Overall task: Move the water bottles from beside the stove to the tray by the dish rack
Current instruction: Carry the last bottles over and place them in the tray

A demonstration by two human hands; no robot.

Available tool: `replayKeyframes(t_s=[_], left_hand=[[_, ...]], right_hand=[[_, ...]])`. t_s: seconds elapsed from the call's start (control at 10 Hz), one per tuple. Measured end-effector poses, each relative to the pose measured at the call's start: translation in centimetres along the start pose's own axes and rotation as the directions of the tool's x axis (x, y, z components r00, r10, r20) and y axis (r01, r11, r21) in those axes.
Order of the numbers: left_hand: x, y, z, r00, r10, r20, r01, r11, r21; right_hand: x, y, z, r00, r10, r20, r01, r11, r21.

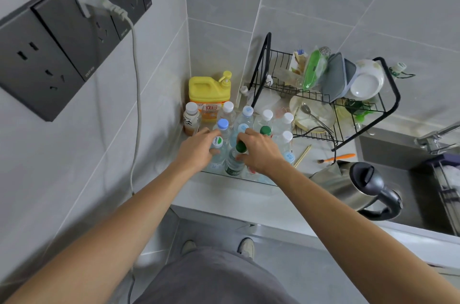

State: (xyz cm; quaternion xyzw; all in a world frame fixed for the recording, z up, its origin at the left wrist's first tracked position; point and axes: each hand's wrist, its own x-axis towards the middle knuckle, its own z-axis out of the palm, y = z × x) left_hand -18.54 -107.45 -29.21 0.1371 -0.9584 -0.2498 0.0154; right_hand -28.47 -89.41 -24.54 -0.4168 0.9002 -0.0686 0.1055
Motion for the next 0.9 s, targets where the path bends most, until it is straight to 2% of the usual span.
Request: replayKeyframes(t_s=[0.2, 0.6, 0.8, 0.9], left_hand=[[0.1, -0.2, -0.3, 1.0, 0.009, 0.015, -0.009, 1.0, 0.015], [0.2, 0.0, -0.4, 0.999, -0.006, 0.048, 0.005, 1.0, 0.02], [-0.9, 0.4, -0.8, 0.999, 0.015, 0.037, -0.017, 0.998, 0.06], [-1.5, 1.1, -1.6, 0.999, 0.025, -0.031, -0.023, 0.997, 0.076]], right_hand=[[0.1, -0.5, -0.2, 0.995, 0.099, -0.003, -0.099, 0.995, 0.012], [0.2, 0.0, 0.1, 0.999, 0.038, 0.034, -0.037, 0.999, -0.023], [-0.8, 0.1, 0.3, 0.999, 0.053, -0.006, -0.053, 0.998, -0.04], [-1.6, 0.3, 0.2, 0.994, 0.07, -0.089, -0.072, 0.997, -0.017]])
